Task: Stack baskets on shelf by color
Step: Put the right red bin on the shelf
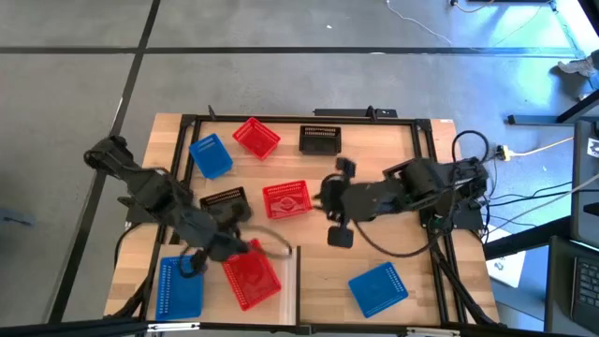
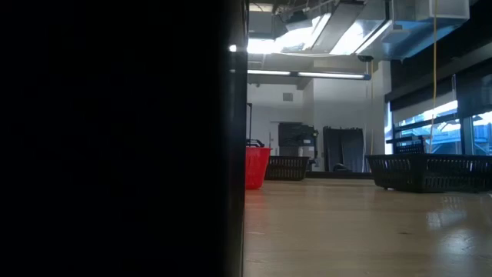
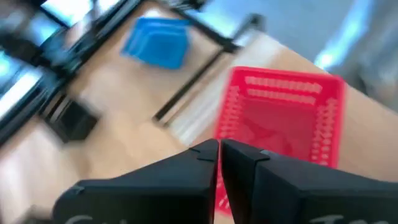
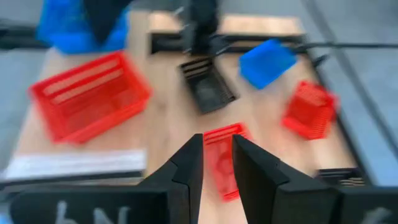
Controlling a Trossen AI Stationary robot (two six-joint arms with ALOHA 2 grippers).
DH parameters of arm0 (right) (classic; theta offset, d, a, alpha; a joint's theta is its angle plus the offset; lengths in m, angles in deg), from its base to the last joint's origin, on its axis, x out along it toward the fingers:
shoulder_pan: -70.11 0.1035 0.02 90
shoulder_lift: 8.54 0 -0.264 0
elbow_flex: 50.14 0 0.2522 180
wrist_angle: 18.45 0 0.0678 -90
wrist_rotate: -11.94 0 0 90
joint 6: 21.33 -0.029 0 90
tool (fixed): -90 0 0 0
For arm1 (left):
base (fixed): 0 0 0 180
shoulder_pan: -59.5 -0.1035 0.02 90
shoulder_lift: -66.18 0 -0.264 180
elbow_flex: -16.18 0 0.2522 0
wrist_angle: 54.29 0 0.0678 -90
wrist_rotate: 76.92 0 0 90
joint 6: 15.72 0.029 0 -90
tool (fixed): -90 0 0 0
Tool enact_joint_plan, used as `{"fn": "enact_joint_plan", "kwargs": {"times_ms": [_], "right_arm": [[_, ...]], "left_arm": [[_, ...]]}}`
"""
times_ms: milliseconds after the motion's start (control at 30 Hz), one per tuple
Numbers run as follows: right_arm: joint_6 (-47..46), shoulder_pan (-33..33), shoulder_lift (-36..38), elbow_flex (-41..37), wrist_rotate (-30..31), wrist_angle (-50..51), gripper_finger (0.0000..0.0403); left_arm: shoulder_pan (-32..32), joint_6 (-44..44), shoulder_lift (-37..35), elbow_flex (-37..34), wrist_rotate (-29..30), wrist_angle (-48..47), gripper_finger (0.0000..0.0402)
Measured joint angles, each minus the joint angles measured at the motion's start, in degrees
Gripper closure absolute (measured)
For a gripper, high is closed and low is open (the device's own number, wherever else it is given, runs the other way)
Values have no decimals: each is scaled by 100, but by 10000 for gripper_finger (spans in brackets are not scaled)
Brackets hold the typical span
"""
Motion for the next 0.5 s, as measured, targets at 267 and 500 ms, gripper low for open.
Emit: {"fn": "enact_joint_plan", "kwargs": {"times_ms": [267,500], "right_arm": [[-12,17,-679,-8,-673,57,386],[-470,-56,-1151,-1,-1102,23,399]], "left_arm": [[135,-1815,-968,0,828,-18,399],[272,-2914,-1734,4,1072,-248,396]]}}
